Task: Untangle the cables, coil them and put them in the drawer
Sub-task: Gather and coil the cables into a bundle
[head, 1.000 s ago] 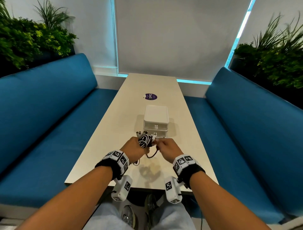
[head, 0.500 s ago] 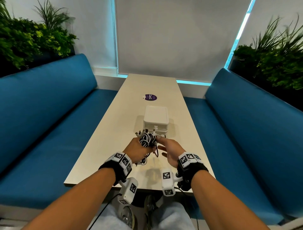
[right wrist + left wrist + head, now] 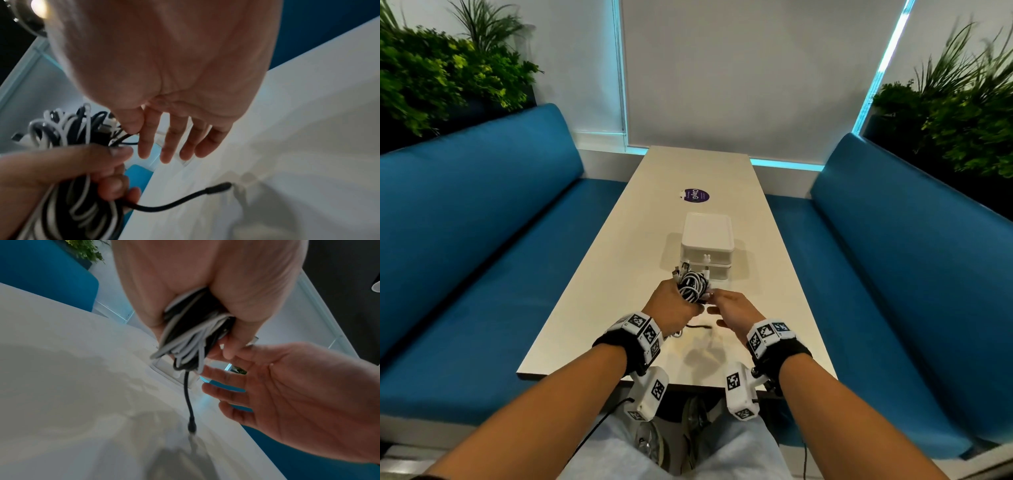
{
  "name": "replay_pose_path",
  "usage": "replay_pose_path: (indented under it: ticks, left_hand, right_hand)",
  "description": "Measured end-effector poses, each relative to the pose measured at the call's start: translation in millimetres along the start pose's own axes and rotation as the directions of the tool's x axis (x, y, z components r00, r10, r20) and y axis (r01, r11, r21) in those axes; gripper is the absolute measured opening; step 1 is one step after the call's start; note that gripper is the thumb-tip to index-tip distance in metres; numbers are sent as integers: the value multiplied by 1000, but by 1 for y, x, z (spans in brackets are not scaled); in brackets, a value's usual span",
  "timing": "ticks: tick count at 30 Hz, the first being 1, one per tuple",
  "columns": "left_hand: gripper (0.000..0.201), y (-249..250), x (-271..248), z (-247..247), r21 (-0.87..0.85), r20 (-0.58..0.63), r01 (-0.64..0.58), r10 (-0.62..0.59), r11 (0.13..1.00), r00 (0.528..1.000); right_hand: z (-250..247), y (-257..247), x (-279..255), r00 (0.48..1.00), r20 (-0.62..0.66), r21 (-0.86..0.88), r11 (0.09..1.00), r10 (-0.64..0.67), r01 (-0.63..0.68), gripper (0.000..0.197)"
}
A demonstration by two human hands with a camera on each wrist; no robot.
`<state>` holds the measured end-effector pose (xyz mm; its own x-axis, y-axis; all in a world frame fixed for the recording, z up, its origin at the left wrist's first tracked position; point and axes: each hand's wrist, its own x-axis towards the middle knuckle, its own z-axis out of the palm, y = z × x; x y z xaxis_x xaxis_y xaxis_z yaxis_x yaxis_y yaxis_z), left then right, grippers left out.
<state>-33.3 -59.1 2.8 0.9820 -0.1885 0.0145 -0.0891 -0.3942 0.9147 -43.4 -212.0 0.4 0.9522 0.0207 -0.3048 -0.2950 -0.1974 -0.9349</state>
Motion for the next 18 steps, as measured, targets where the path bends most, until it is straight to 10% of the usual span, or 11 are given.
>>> replay_pose_path:
  ticks: [11,18]
  left_hand:
    - [24,-1,10,1,-2,-150,63,-63,998,987]
    - [35,6,13,-16,-109,-152,33,-49,994,987]
  right_hand:
    - [8,4,-8,968,249,-371,920,-29,123,35]
    - [8,11,-21,908,411,-93,995,82,-48,19]
